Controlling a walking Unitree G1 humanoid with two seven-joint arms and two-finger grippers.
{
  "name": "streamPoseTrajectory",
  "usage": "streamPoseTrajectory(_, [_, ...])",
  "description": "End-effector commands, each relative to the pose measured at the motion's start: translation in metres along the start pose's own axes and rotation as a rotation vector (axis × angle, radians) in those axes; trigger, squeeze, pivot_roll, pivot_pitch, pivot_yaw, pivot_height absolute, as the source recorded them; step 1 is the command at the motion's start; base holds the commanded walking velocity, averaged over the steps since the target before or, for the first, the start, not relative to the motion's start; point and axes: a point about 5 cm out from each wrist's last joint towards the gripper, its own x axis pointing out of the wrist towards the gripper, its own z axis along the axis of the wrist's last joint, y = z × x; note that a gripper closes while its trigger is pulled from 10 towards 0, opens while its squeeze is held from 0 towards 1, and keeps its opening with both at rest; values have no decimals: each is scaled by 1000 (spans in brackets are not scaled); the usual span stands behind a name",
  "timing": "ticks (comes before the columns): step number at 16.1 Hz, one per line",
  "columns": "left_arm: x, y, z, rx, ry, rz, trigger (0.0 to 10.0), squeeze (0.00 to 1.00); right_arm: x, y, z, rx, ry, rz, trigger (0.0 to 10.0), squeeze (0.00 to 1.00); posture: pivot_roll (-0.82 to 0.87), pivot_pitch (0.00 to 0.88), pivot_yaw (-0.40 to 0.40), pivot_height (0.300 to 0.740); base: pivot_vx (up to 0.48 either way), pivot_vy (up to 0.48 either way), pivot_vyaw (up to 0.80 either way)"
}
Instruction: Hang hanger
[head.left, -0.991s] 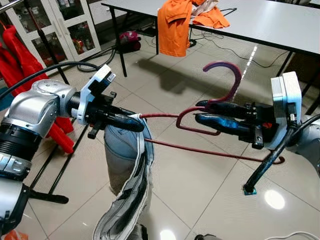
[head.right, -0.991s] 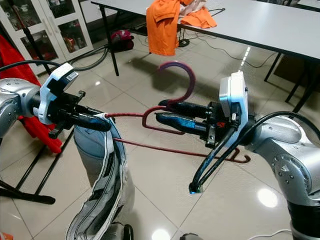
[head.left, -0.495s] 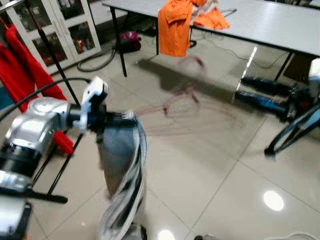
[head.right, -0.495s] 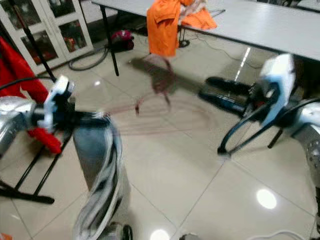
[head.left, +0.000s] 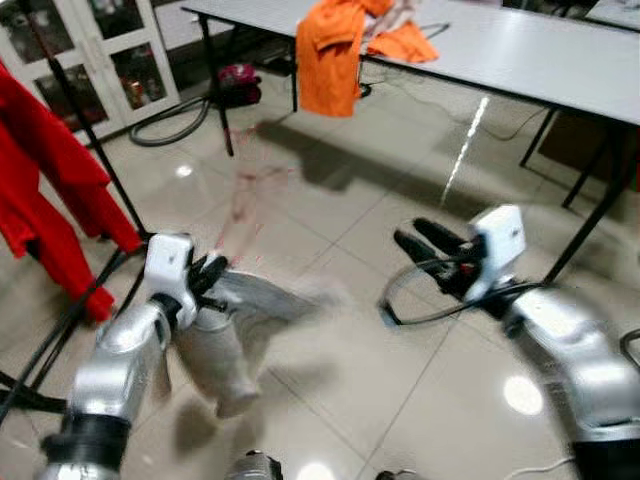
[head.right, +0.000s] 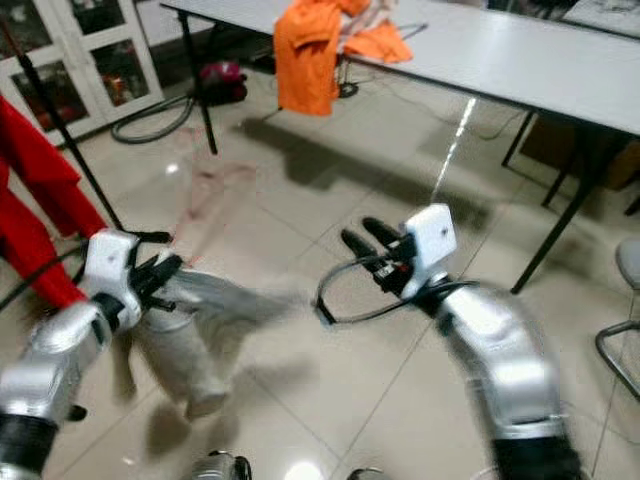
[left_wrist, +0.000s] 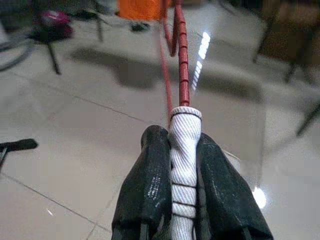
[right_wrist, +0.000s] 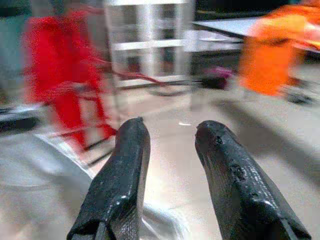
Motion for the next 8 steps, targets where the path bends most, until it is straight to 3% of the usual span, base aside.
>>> streamPoseTrajectory(1, [-1, 0, 15, 50, -98, 33, 0, 0, 2, -3, -14, -30, 35, -74, 10000, 0, -6, 71, 35, 740, 0, 0, 0])
streamPoseTrajectory(3, [-1, -6, 5, 35, -89, 41, 0, 0, 4, -2, -29, -48, 71, -105, 10000, 0, -8, 73, 32, 740, 0, 0, 0])
streamPoseTrajectory(6, [-5, -23, -24, 48, -52, 45, 0, 0, 12, 12, -91, 30, 198, -185, 10000, 0, -8, 56, 28, 740, 0, 0, 0])
streamPoseTrajectory(8, [-6, -27, -32, 70, -36, 13, 0, 0, 10, 18, -112, 69, 256, -177, 10000, 0, -7, 52, 28, 740, 0, 0, 0])
